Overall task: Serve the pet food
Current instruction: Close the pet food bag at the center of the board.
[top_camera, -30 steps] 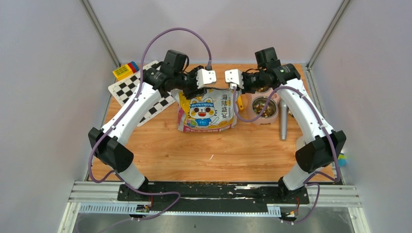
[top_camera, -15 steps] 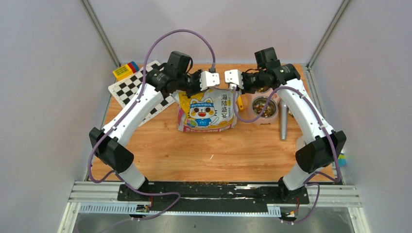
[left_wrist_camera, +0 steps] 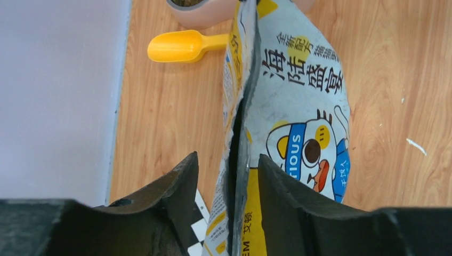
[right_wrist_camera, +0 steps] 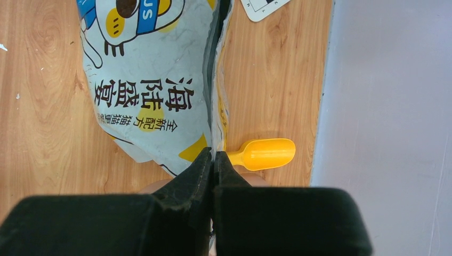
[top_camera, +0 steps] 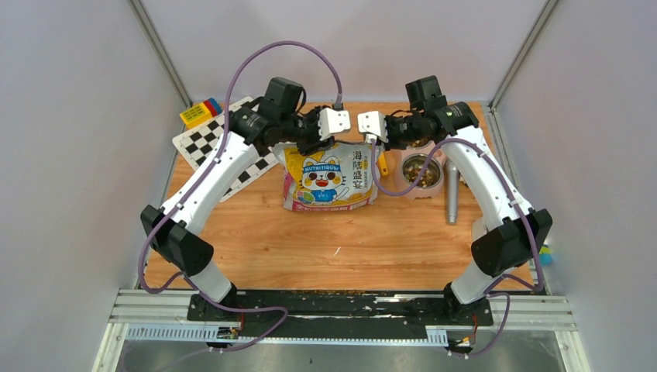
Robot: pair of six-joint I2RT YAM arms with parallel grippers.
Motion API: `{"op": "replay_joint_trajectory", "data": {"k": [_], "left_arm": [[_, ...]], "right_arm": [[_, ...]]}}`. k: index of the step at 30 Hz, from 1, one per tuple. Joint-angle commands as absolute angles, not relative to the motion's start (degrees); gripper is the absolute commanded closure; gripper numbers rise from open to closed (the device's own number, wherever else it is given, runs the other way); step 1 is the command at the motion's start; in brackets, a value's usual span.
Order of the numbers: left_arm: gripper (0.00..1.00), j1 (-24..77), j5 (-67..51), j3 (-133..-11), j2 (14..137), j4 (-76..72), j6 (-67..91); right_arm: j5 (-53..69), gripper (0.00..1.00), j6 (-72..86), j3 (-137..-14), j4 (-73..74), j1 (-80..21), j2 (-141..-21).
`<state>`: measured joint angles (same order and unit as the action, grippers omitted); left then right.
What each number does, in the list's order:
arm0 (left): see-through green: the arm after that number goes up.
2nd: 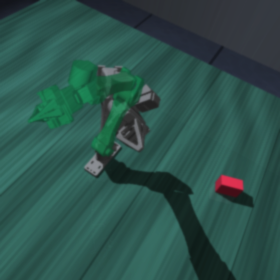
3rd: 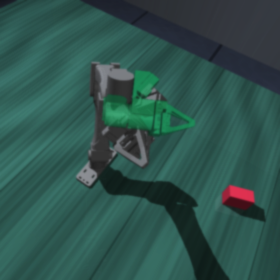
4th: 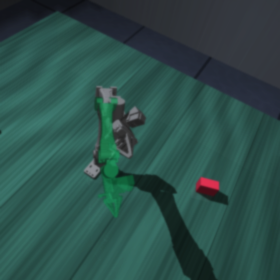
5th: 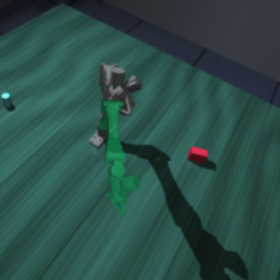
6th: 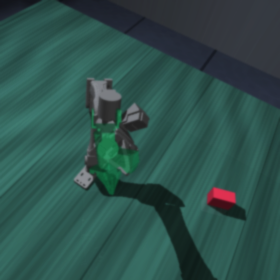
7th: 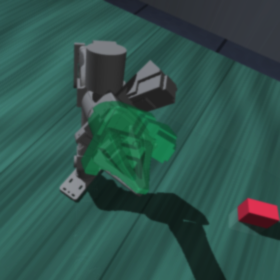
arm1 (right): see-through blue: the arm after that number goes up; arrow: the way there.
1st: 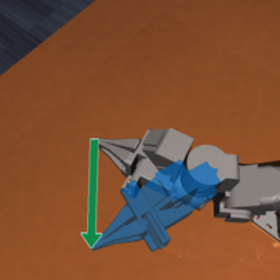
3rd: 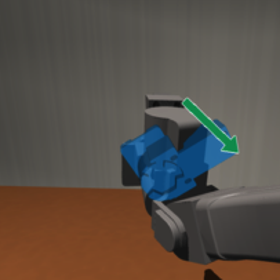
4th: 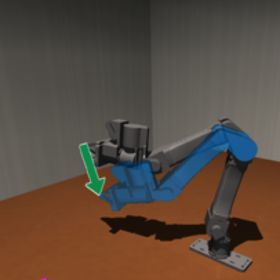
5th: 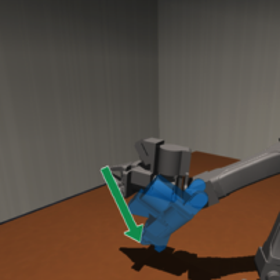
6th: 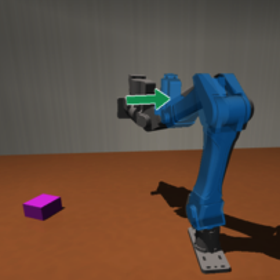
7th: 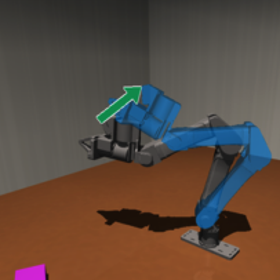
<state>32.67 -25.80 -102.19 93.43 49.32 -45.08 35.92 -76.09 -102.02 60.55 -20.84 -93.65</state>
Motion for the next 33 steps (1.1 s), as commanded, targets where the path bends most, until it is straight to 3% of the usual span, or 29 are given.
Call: {"op": "replay_joint_trajectory", "data": {"k": [1, 20, 29, 33], "left_arm": [[0.44, 33.6, -27.9, -105.4, 92.6, 46.6, -43.2], [0.41, 36.0, -26.2, -102.2, 93.9, 45.7, -45.1], [0.53, 36.6, -26.6, -95.8, 91.7, 44.7, -46.8], [0.64, 36.7, -26.1, -94.0, 90.9, 43.8, -47.0]], "right_arm": [[37.2, 1.00, -76.4, -104.3, 54.9, -20.7, -89.3], [38.1, 1.00, -75.4, -101.6, 53.2, -21.1, -88.0], [40.0, 1.00, -71.0, -98.1, 48.3, -20.5, -85.6], [40.4, 1.00, -70.5, -97.6, 47.8, -20.5, -85.4]]}}
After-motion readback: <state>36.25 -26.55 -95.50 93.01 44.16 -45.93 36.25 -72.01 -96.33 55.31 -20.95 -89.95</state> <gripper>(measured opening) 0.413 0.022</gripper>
